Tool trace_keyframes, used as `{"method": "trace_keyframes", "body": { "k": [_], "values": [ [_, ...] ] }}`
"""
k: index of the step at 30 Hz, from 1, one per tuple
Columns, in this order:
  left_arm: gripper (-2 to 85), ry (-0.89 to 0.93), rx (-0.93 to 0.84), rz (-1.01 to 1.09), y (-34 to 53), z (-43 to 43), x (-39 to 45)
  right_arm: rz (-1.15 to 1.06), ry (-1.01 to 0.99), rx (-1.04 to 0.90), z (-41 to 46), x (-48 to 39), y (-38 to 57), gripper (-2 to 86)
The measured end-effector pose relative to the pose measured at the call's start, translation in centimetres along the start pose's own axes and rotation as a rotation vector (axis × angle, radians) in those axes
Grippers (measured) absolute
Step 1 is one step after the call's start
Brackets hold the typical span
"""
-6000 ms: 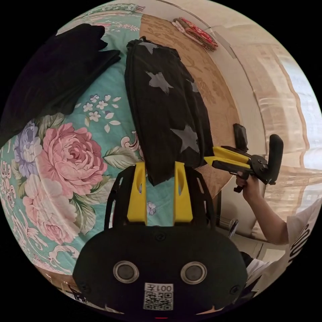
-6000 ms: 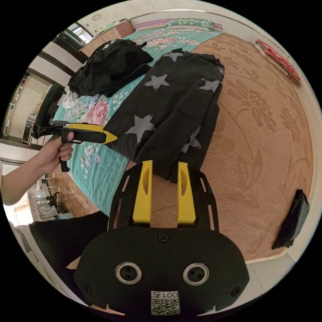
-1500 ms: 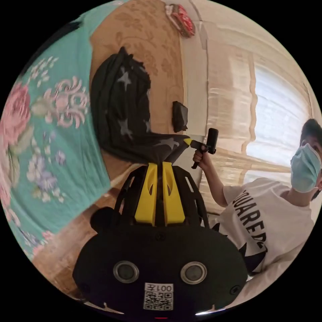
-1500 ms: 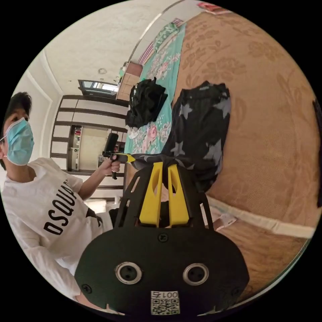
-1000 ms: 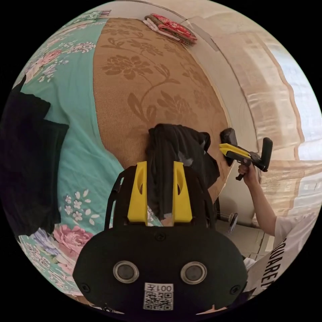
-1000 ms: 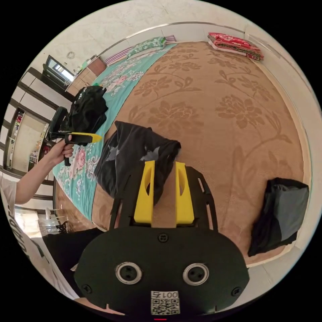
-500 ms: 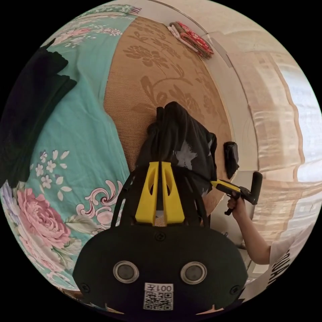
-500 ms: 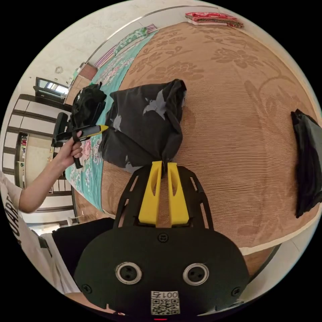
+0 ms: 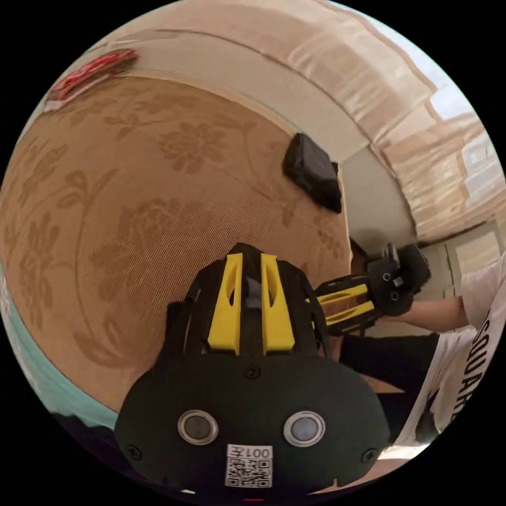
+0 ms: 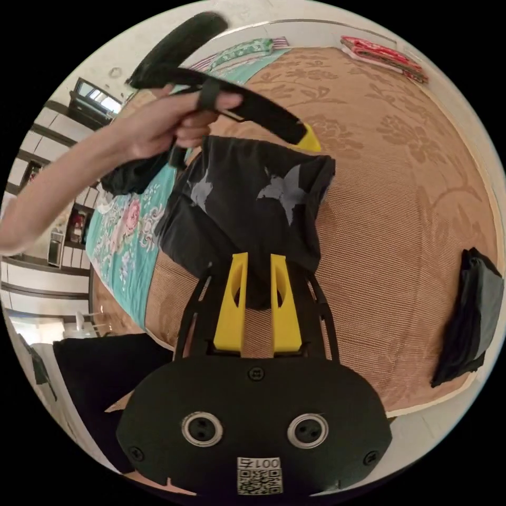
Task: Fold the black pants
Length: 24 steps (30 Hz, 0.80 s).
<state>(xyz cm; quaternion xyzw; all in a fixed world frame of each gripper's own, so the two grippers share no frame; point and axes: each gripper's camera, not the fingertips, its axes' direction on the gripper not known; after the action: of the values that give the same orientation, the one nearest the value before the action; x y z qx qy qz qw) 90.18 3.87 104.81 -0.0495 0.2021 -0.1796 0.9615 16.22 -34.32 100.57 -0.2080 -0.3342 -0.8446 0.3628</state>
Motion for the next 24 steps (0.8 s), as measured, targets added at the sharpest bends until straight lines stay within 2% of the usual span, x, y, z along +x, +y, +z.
{"method": "trace_keyframes", "body": {
  "k": [2, 4, 7, 9, 11, 14, 16, 20, 24],
  "values": [
    [-0.4, -0.119, -0.190, 0.048, -2.3, 2.7, 0.0, -0.087, 0.100, 0.016, 0.8, -1.7, 0.0, 3.9],
    [-0.7, -0.263, -0.258, 0.035, -2.8, 3.8, -0.1, -0.175, 0.207, 0.069, 1.3, -3.4, 0.3, 3.0],
    [-0.9, -0.224, -0.250, -0.002, -2.8, 3.9, 0.0, -0.305, 0.362, 0.122, 2.8, -5.9, 0.3, 2.2],
    [-0.9, -0.210, -0.160, -0.058, -2.0, 2.3, 0.2, -0.327, 0.391, 0.122, 2.7, -6.4, -0.5, 2.3],
    [-0.7, -0.210, -0.044, -0.148, 0.3, -1.1, 0.7, -0.316, 0.334, 0.103, 1.2, -5.7, -1.9, 2.6],
    [0.7, -0.324, 0.033, -0.295, 5.1, -5.2, 1.3, -0.232, 0.176, 0.239, -2.9, -2.8, -4.5, 3.9],
    [2.4, -0.313, 0.060, -0.382, 8.3, -6.6, 1.6, -0.210, 0.116, 0.302, -4.5, -0.6, -6.8, 5.4],
    [5.4, -0.178, 0.111, -0.536, 15.5, -6.2, 3.5, -0.431, -0.052, 0.330, -5.4, 1.6, -15.0, 8.0],
    [5.7, -0.180, 0.104, -0.665, 20.4, -4.1, 6.6, -0.734, -0.183, 0.243, -3.8, -0.5, -24.1, 9.5]
  ]
}}
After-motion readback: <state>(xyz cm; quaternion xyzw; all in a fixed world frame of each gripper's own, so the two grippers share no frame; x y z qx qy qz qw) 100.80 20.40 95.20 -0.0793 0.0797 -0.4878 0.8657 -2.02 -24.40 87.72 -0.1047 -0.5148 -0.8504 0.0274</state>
